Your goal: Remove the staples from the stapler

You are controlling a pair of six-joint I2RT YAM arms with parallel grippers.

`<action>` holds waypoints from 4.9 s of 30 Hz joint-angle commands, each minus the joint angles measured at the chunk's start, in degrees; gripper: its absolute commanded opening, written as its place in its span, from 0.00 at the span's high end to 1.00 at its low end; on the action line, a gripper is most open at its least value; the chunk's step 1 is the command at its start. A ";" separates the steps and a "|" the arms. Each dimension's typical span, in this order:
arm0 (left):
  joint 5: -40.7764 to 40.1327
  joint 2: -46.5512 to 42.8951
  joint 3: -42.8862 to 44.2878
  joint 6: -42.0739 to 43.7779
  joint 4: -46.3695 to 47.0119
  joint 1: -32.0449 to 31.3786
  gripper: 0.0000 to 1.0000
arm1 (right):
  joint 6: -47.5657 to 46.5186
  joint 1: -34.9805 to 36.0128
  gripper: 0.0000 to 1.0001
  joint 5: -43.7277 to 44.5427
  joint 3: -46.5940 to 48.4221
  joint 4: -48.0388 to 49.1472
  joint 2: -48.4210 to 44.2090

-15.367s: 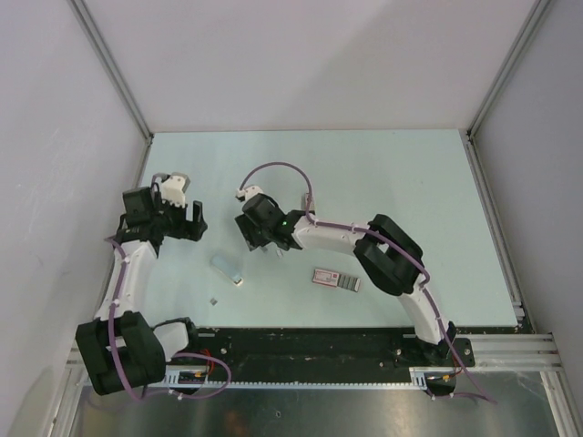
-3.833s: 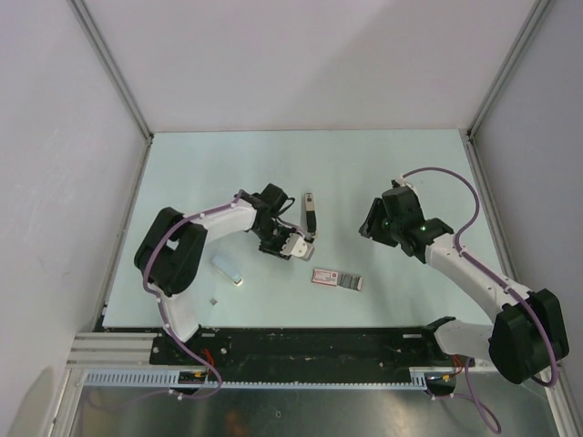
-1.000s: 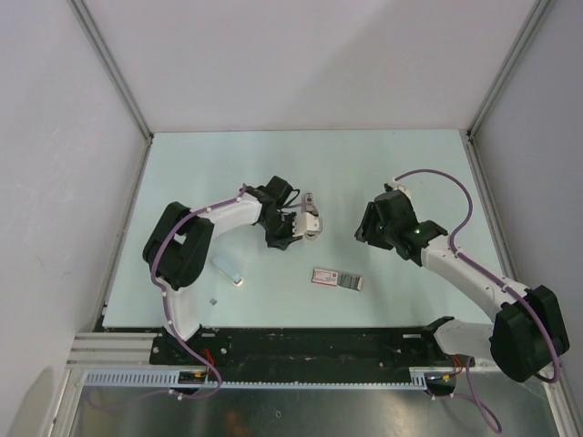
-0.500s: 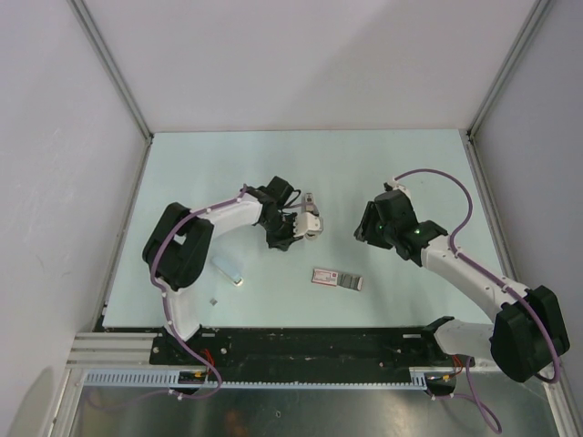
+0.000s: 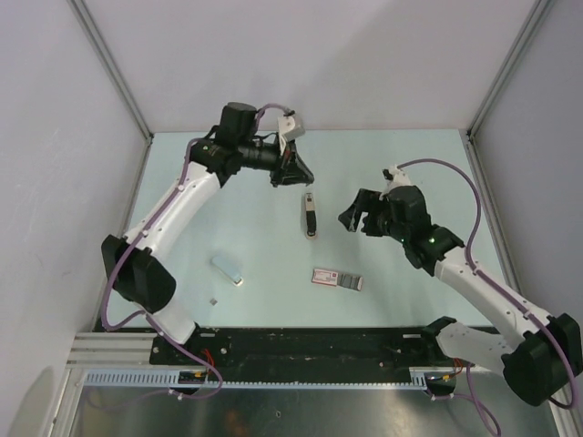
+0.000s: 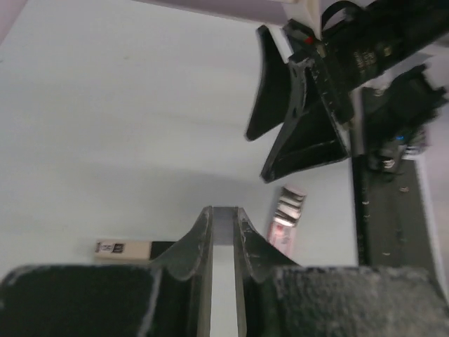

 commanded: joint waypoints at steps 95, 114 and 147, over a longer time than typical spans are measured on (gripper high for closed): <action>-0.73 -9.81 -19.37 -40.97 35.67 2.62 0.28 | 2.71 -0.38 0.84 -12.83 2.26 7.22 -9.03; -23.59 -20.59 -35.19 -9.38 17.37 2.25 0.04 | 26.78 23.14 1.00 28.97 2.14 -26.78 2.44; -23.24 -22.58 -40.06 -7.91 18.65 0.44 0.13 | 40.23 27.65 1.00 26.73 2.13 -29.11 20.33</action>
